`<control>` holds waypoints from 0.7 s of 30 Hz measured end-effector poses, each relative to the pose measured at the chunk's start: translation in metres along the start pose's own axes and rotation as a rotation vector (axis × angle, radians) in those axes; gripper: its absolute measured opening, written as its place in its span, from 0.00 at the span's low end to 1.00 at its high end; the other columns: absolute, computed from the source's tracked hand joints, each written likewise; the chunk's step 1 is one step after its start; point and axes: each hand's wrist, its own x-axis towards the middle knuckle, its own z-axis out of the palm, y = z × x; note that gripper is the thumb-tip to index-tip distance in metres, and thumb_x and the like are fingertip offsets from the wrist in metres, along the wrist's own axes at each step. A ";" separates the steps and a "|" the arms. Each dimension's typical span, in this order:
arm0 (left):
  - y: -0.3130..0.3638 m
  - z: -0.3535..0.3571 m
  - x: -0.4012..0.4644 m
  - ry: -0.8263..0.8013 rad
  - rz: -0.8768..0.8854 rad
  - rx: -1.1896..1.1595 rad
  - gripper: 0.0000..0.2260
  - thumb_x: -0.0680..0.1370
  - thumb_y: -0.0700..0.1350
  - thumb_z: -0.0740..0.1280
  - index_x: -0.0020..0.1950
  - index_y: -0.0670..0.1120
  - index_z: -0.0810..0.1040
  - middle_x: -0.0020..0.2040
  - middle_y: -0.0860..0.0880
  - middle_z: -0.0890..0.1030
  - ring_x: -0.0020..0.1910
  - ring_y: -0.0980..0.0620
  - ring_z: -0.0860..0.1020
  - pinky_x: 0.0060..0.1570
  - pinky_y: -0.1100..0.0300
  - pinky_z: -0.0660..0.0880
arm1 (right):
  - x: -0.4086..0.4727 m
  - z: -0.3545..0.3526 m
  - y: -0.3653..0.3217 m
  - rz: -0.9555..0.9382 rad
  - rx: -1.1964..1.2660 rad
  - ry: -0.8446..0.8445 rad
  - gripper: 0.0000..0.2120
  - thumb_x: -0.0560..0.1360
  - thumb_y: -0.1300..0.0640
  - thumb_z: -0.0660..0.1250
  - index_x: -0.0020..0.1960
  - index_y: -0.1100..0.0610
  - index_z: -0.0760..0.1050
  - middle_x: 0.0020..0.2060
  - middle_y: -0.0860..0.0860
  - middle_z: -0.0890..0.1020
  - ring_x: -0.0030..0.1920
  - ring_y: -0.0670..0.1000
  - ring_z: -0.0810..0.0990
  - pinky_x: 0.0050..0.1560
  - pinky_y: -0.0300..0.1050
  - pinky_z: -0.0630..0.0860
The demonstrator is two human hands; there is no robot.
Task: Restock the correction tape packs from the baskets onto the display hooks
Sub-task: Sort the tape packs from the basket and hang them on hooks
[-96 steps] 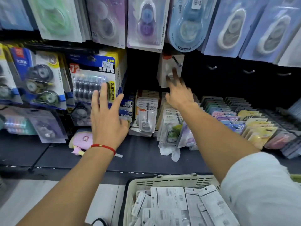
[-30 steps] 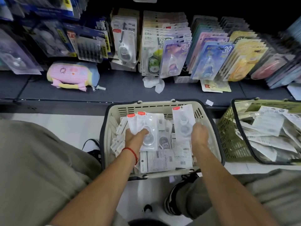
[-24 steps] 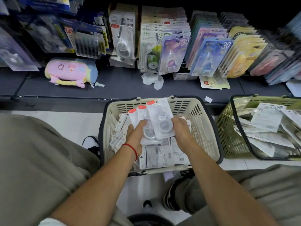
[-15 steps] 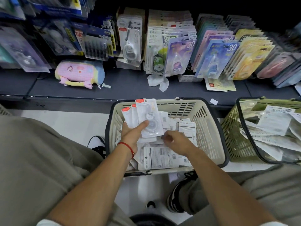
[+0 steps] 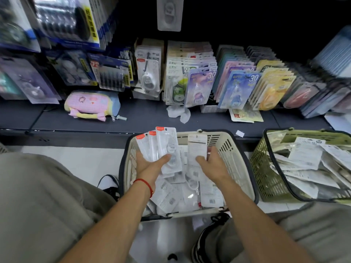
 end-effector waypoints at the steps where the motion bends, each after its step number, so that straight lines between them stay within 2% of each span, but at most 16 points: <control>1: -0.001 0.004 -0.002 -0.013 0.028 0.033 0.39 0.65 0.43 0.86 0.71 0.55 0.71 0.63 0.53 0.83 0.63 0.50 0.81 0.63 0.45 0.79 | -0.002 0.004 -0.012 -0.039 0.036 0.047 0.13 0.80 0.57 0.69 0.59 0.52 0.67 0.53 0.51 0.83 0.45 0.42 0.80 0.39 0.36 0.72; 4: 0.000 0.013 -0.010 -0.046 0.108 0.057 0.39 0.64 0.45 0.87 0.69 0.56 0.71 0.63 0.54 0.83 0.62 0.53 0.81 0.66 0.44 0.78 | -0.014 0.015 -0.039 -0.162 0.014 0.084 0.15 0.79 0.52 0.72 0.59 0.52 0.68 0.46 0.45 0.80 0.42 0.43 0.79 0.37 0.33 0.71; 6: 0.006 0.019 -0.015 -0.075 0.132 0.030 0.39 0.61 0.51 0.87 0.68 0.58 0.72 0.62 0.55 0.84 0.61 0.54 0.83 0.65 0.45 0.79 | -0.023 0.015 -0.050 -0.200 0.044 0.008 0.18 0.78 0.42 0.72 0.60 0.48 0.70 0.50 0.42 0.80 0.48 0.40 0.79 0.42 0.32 0.73; 8: 0.015 0.021 -0.016 -0.082 0.155 -0.007 0.37 0.62 0.50 0.87 0.65 0.57 0.74 0.60 0.55 0.86 0.58 0.53 0.85 0.61 0.46 0.81 | -0.027 0.007 -0.059 -0.195 0.104 -0.063 0.22 0.76 0.33 0.67 0.62 0.46 0.74 0.57 0.43 0.81 0.56 0.41 0.79 0.52 0.38 0.75; 9: 0.020 0.021 -0.016 -0.088 0.168 -0.028 0.34 0.64 0.47 0.87 0.65 0.55 0.75 0.60 0.53 0.86 0.58 0.53 0.85 0.60 0.46 0.82 | -0.027 0.002 -0.064 -0.182 0.133 -0.082 0.24 0.76 0.33 0.65 0.64 0.46 0.77 0.60 0.44 0.82 0.59 0.43 0.80 0.59 0.43 0.76; 11: 0.032 0.021 -0.015 -0.110 0.192 -0.070 0.32 0.67 0.43 0.86 0.66 0.51 0.75 0.61 0.49 0.86 0.58 0.50 0.85 0.59 0.45 0.83 | -0.025 -0.009 -0.075 -0.187 0.173 -0.097 0.19 0.80 0.42 0.64 0.67 0.47 0.80 0.62 0.45 0.84 0.62 0.46 0.81 0.67 0.50 0.76; 13: 0.047 0.020 -0.015 -0.135 0.214 -0.103 0.32 0.67 0.42 0.85 0.67 0.49 0.75 0.61 0.48 0.85 0.60 0.47 0.85 0.59 0.42 0.82 | -0.021 -0.019 -0.085 -0.239 0.218 -0.111 0.09 0.83 0.52 0.68 0.59 0.46 0.85 0.54 0.45 0.88 0.54 0.43 0.84 0.62 0.48 0.80; 15: 0.064 0.021 -0.017 -0.144 0.232 -0.123 0.33 0.66 0.43 0.85 0.67 0.50 0.74 0.59 0.50 0.86 0.59 0.48 0.85 0.58 0.44 0.83 | -0.016 -0.027 -0.098 -0.261 0.257 -0.110 0.04 0.81 0.52 0.72 0.54 0.46 0.86 0.49 0.48 0.89 0.47 0.48 0.85 0.54 0.46 0.83; 16: 0.074 0.022 -0.017 -0.150 0.247 -0.131 0.33 0.66 0.44 0.84 0.66 0.51 0.74 0.58 0.52 0.87 0.58 0.50 0.85 0.55 0.47 0.84 | -0.014 -0.032 -0.106 -0.260 0.271 -0.107 0.08 0.79 0.50 0.74 0.56 0.50 0.86 0.49 0.52 0.88 0.47 0.52 0.85 0.53 0.47 0.82; 17: 0.084 0.023 -0.017 -0.163 0.266 -0.136 0.32 0.66 0.43 0.84 0.66 0.52 0.74 0.57 0.53 0.87 0.57 0.50 0.86 0.53 0.50 0.84 | -0.011 -0.036 -0.115 -0.259 0.283 -0.112 0.12 0.78 0.47 0.76 0.58 0.52 0.86 0.49 0.52 0.88 0.47 0.51 0.86 0.53 0.46 0.82; 20: 0.121 0.031 -0.012 -0.202 0.340 -0.129 0.32 0.68 0.40 0.83 0.67 0.52 0.74 0.57 0.53 0.87 0.56 0.54 0.86 0.46 0.60 0.83 | 0.000 -0.048 -0.148 -0.276 0.270 -0.134 0.16 0.73 0.40 0.78 0.51 0.52 0.85 0.38 0.44 0.84 0.37 0.42 0.83 0.41 0.38 0.77; 21: 0.135 0.033 -0.010 -0.208 0.364 -0.122 0.31 0.68 0.40 0.84 0.67 0.52 0.74 0.57 0.54 0.87 0.55 0.55 0.86 0.46 0.62 0.83 | 0.003 -0.052 -0.160 -0.266 0.295 -0.128 0.18 0.71 0.39 0.79 0.51 0.51 0.84 0.38 0.43 0.85 0.36 0.41 0.84 0.40 0.37 0.77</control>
